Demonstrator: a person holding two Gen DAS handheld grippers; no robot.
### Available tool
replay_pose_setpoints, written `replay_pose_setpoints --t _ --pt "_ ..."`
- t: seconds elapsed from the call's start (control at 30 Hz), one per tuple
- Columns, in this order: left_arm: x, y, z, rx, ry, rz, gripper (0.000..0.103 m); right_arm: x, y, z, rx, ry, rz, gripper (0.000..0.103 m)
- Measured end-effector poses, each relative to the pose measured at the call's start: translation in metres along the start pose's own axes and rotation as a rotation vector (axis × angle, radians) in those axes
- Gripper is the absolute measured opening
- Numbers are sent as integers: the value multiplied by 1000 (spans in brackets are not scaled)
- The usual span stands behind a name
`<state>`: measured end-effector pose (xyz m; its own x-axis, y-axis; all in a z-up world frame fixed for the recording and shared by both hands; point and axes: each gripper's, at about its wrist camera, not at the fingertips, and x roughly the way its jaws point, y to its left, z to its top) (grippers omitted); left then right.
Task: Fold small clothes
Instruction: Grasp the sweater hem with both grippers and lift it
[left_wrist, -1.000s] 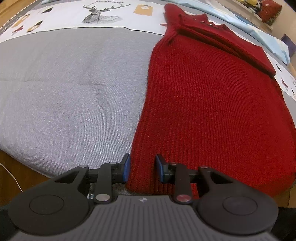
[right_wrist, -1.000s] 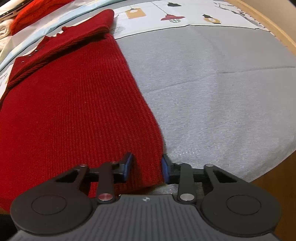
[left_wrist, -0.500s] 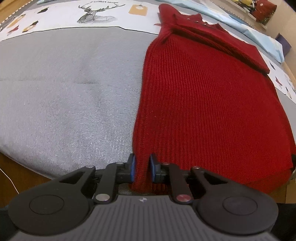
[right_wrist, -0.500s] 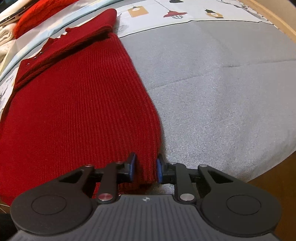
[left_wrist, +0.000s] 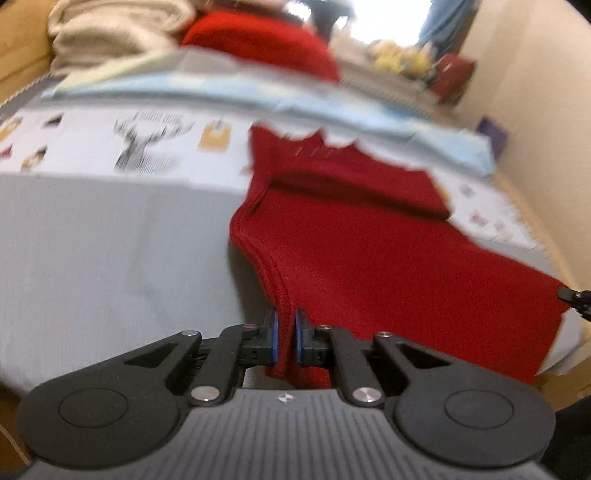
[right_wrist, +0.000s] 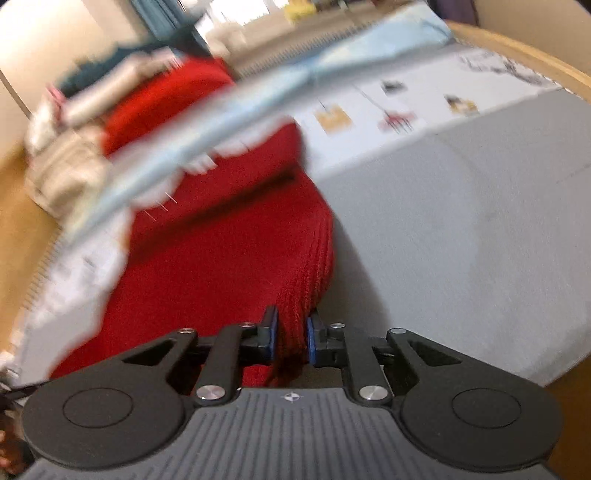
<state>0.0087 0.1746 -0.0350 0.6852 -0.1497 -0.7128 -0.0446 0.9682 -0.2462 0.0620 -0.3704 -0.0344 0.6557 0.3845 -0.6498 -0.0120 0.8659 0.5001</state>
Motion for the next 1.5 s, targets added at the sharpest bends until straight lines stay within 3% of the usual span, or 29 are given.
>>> replay_pose_setpoints --t 0.1,0.27,0.4,0.5,0.57,0.67,0.8,0.87,0.93,1.0,1.03,1.07,1.1,1.2,1.33,1.43,1.5 --pt "-31 -9 6 34 -48 -45 8 -34 -1 11 32 -62 76 6" --pt "-88 -8 15 37 -92 -121 7 -74 5 7 -11 -108 122 5" --pt "-143 3 18 -31 -119 -193 7 -129 5 4 12 -176 179 5" --pt "-156 20 33 -114 -132 -222 6 -155 1 12 44 -221 210 5" --pt "-138 32 51 -165 -121 -224 6 -155 -6 24 93 -223 220 5" --pt "-79 52 87 -167 -67 -143 6 -115 -11 56 124 -184 196 5" --pt "24 80 122 -240 29 -105 7 -18 -14 97 147 -77 37 5" --pt "63 100 125 -334 52 -64 10 29 -18 107 148 -60 -28 8" --pt "79 111 126 -372 86 -10 13 69 -20 105 83 -54 -149 16" --pt "81 115 126 -383 69 17 34 98 -25 94 56 13 -206 26" --pt "84 117 125 -406 88 20 45 109 -28 93 72 73 -225 26" --pt "90 117 123 -419 115 4 45 112 -29 93 96 68 -207 26" --pt "95 115 121 -419 139 -15 45 116 -30 93 124 50 -174 33" --pt "119 106 108 -374 199 -31 57 140 -31 87 103 118 -163 50" --pt "149 109 90 -401 259 -21 57 167 -34 78 106 214 -190 50" --pt "161 108 90 -426 260 -27 57 175 -34 75 111 219 -197 50" --pt "165 107 91 -432 248 -21 57 174 -29 77 96 194 -195 39"
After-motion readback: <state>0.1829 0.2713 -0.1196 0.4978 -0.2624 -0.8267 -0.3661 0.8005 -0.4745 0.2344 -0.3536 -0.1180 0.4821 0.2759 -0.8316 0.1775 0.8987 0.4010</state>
